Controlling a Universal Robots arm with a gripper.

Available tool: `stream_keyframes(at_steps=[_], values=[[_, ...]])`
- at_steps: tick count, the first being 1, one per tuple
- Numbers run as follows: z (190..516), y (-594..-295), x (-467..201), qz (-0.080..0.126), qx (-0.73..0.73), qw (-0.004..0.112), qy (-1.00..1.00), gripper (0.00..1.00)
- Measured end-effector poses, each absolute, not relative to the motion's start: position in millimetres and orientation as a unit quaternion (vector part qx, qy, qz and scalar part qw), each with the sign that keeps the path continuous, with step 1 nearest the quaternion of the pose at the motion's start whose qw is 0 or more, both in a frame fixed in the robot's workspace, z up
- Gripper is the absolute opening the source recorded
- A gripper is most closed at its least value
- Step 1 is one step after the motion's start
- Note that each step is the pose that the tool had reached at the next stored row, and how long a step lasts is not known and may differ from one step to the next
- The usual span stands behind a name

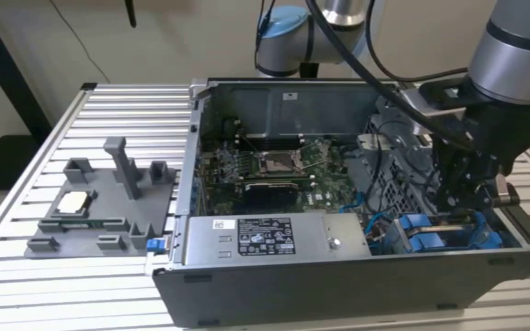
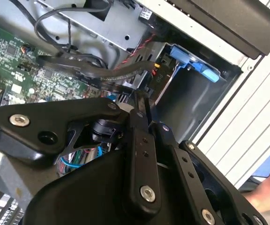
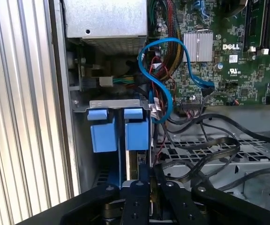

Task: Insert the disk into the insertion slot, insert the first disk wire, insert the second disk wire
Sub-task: 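Insert the second disk wire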

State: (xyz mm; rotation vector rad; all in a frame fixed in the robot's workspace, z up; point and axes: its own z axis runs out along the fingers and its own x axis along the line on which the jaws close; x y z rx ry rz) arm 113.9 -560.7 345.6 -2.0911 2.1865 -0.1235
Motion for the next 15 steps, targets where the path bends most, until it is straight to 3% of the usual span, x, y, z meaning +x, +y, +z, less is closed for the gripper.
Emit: stream_keyframes(at_steps=[5,11,15], values=[[345.4,-562.6,113.9,-0.041,-0.69,0.056,0.721,0.16],[345.2,-563.9,114.0,-0.052,-0.69,0.046,0.72,0.16],[343.7,-563.8,114.0,-0.054,-0.69,0.048,0.72,0.16]])
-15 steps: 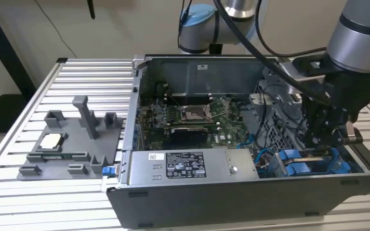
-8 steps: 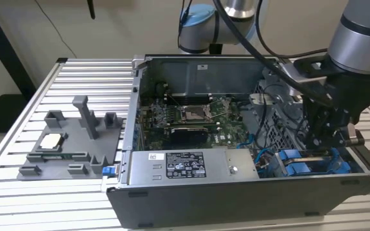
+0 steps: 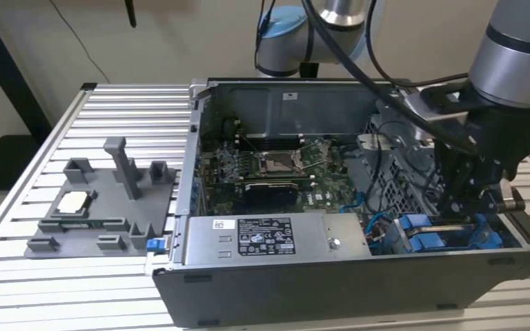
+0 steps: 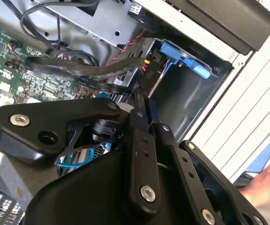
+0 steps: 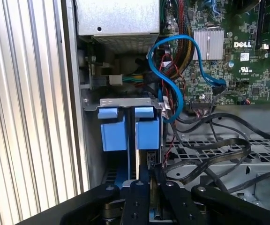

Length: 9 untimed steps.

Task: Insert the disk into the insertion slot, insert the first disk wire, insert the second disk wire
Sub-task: 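Insert the second disk wire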

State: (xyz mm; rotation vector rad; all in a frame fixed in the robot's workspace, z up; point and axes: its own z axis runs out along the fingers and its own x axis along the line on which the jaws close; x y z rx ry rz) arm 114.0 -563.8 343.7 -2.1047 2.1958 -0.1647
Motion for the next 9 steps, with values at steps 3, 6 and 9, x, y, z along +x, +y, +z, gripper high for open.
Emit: stream_keyframes(at_steps=[3,6,9], values=[[342.5,-563.5,113.9,-0.054,-0.69,0.048,0.72,0.16],[341.5,-562.7,114.0,-0.055,-0.69,0.049,0.72,0.16],[340.6,-561.9,113.9,-0.055,-0.69,0.049,0.72,0.16]])
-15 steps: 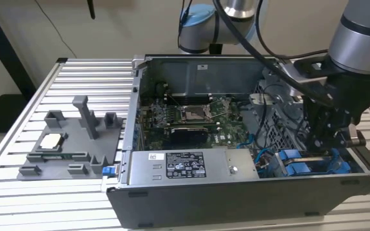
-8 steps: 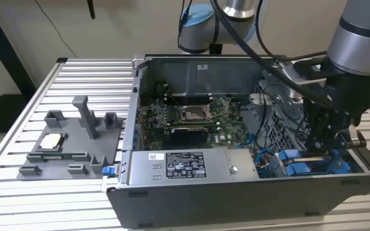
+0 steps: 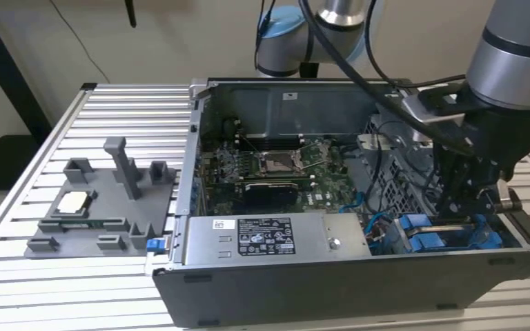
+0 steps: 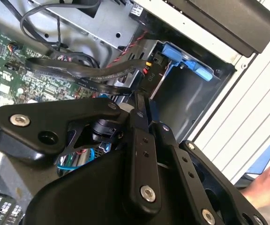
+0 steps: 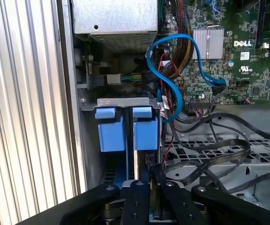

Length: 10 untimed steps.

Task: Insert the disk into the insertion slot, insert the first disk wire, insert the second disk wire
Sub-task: 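Insert the second disk wire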

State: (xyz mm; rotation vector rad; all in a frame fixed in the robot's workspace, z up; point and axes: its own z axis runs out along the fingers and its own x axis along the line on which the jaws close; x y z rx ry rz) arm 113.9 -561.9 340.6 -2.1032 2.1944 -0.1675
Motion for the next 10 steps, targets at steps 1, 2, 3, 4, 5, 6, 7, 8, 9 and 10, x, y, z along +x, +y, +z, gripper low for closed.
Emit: stream_keyframes(at_steps=[1,2,3,4,5,6,7,8,9,10], values=[[339.9,-561.7,113.9,-0.055,-0.69,0.049,0.72,0.16],[339.6,-561.7,113.9,-0.055,-0.69,0.049,0.72,0.16],[339.1,-561.7,113.9,-0.055,-0.69,0.049,0.72,0.16],[337.7,-561.7,113.9,-0.056,-0.69,0.049,0.72,0.16],[336.3,-561.7,113.9,-0.056,-0.69,0.05,0.72,0.16],[334.8,-561.6,113.9,-0.056,-0.69,0.05,0.72,0.16],[334.7,-561.6,113.9,-0.056,-0.69,0.05,0.72,0.17],[335.5,-561.6,113.9,-0.056,-0.69,0.05,0.72,0.17],[338.3,-561.6,113.9,-0.056,-0.689,0.05,0.72,0.24],[342.6,-561.6,113.9,-0.056,-0.689,0.05,0.721,0.24]])
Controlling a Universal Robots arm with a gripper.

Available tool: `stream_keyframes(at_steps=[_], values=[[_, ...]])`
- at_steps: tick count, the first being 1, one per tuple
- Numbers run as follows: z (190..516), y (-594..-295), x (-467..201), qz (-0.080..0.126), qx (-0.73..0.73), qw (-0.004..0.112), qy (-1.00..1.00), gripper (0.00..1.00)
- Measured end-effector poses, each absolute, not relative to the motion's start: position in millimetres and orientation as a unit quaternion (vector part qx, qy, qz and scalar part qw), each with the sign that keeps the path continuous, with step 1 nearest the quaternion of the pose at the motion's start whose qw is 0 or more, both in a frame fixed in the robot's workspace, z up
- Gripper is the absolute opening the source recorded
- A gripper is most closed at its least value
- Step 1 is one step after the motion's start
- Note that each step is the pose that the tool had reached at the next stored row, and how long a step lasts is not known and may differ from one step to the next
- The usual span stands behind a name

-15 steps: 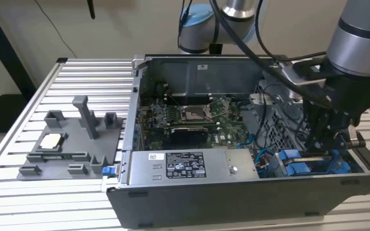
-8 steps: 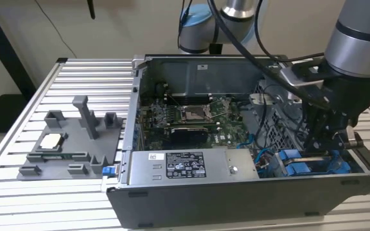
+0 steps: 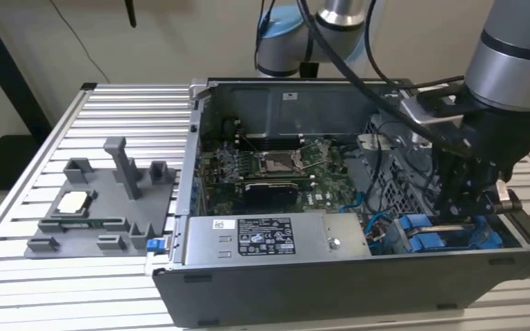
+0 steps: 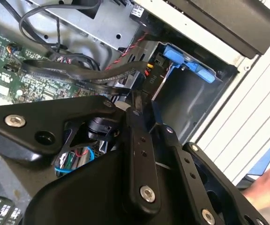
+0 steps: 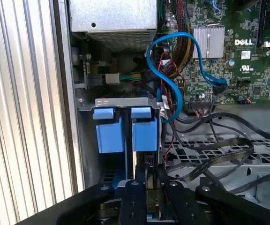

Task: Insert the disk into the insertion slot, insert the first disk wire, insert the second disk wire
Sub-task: 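Insert the second disk wire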

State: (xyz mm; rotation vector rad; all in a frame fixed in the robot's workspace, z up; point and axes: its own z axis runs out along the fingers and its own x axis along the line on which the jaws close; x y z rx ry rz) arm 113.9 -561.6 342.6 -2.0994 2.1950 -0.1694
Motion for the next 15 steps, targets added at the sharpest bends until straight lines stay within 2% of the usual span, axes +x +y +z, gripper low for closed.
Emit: stream_keyframes(at_steps=[8,15], values=[[379,-562,114,-0.055,-0.688,0.049,0.722,0.24],[381,-562,114,-0.055,-0.687,0.049,0.723,0.24]])
